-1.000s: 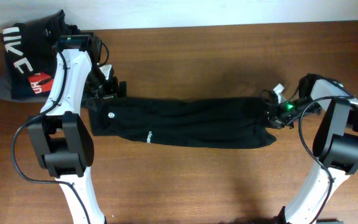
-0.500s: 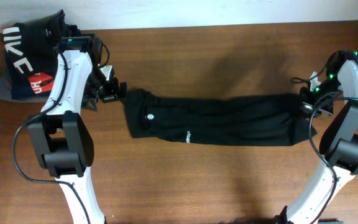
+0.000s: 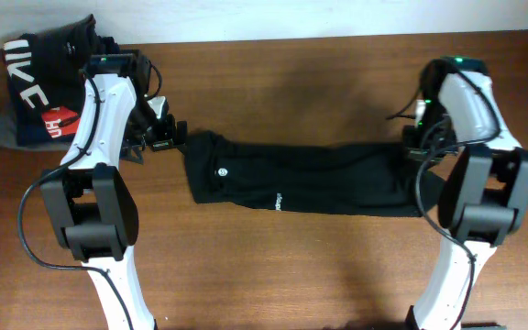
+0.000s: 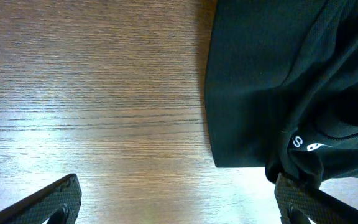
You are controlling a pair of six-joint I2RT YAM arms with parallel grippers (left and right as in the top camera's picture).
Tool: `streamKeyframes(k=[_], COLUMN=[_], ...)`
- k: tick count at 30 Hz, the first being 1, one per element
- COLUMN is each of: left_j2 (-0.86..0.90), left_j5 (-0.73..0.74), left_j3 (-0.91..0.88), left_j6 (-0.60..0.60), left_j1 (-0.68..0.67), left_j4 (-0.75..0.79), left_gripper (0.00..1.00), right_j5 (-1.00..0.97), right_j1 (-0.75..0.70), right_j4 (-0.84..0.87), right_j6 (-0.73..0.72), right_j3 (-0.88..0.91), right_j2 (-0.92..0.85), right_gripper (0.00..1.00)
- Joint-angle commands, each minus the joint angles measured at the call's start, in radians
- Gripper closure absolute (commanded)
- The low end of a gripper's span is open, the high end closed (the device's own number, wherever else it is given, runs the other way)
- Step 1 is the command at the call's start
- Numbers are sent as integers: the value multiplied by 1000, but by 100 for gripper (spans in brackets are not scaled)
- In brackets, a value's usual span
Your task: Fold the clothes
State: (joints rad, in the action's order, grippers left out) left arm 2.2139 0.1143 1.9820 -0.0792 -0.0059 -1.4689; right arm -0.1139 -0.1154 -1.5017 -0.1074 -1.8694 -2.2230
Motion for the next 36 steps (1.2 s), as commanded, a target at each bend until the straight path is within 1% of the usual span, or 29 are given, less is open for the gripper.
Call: streamKeyframes(k=[1, 6, 8, 9, 10, 11, 12, 13, 16, 18, 22, 27, 30, 34, 36], left_j2=[-21, -21, -21, -21, -21, -21, -21, -21, -21, -21, -21, -21, -21, -21, -21], left_j5=[-6, -7, -7, -7, -6, -7, -6, -6, -6, -6, -7, -7, -7, -7, -7], left_j3=[-6, -6, -6, -6, -6, -6, -6, -6, -6, -6, -6, -6, -7, -15, -24], left_j6=[4, 4, 4, 4, 4, 4, 5, 4, 4, 4, 4, 5, 5, 5, 5], left_j1=[4, 4, 4, 4, 4, 4, 4, 4, 4, 4, 4, 4, 4, 4, 4], left_j4=[2, 1, 1, 1, 1, 1, 0, 0, 1, 1, 0, 0, 1, 6, 10], left_gripper=[1, 1, 1, 1, 1, 1, 1, 1, 1, 1, 1, 1, 1, 1, 1], right_j5=[-67, -66, -66, -66, -63, -60, -57, -55, -44, -24, -10, -13, 4, 101, 110], right_j1=[63, 134, 156, 169, 178, 188, 195, 201, 219, 225, 227, 218, 203, 172, 153], right_j4=[-15, -32, -38, -41, -45, -50, -53, -56, -62, -62, -62, -63, -66, -72, -74], right_j6=[-64, -114, -120, -120, -119, -119, -119, -119, -119, -118, -118, -119, -119, -107, -106], right_j3=[-15, -14, -14, -14, -14, -14, -14, -14, -14, -14, -14, -29, -67, -148, -183], right_j2=[29, 28, 28, 28, 28, 28, 28, 27, 27, 27, 27, 30, 41, 80, 106], right_gripper=[96, 96, 92, 87, 80, 71, 55, 48, 41, 32, 33, 40, 43, 43, 39])
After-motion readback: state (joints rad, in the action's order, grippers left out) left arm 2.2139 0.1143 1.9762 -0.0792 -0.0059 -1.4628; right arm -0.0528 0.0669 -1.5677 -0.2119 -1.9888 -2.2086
